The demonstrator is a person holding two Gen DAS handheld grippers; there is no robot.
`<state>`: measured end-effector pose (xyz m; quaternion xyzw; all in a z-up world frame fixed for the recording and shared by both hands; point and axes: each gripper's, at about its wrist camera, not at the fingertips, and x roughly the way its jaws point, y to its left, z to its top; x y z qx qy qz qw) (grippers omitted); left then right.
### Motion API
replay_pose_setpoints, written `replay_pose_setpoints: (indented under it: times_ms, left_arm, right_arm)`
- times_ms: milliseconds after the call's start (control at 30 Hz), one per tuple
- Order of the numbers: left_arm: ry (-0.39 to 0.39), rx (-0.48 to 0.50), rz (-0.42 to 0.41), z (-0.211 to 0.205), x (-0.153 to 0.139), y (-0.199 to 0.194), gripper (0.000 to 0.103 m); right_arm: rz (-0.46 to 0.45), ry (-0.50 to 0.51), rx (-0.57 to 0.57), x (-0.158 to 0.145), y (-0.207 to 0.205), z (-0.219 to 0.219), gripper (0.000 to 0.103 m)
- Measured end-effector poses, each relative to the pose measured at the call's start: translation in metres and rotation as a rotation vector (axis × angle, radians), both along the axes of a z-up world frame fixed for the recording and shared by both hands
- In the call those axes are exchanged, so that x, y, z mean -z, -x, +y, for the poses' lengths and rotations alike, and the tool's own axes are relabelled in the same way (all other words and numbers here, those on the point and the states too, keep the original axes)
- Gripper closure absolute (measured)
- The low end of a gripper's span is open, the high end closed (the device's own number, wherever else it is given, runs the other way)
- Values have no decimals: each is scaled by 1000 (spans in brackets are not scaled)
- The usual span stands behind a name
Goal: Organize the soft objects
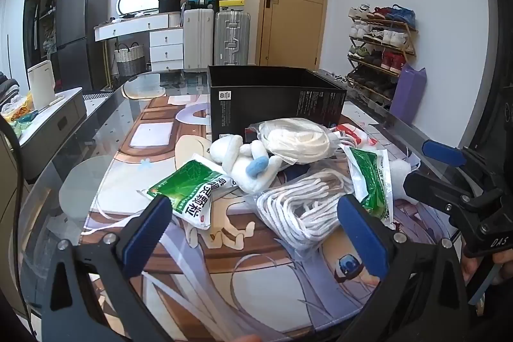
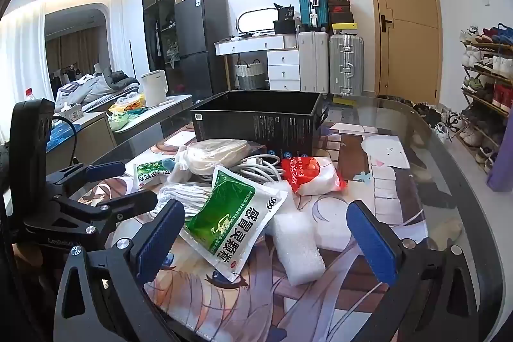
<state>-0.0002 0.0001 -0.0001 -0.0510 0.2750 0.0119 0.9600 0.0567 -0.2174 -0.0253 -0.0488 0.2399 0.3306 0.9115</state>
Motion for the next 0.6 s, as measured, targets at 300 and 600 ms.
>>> replay_pose_setpoints:
  times_ms: [300,600]
  left_arm:
    - [4,2,-6,-2,3,4,0]
    - [12,9,-7,1,-2,4,0]
  right_arm:
    - [-1,-8,5,-1,-1,0,1]
    - [4,-11,1,0,0,-1,1]
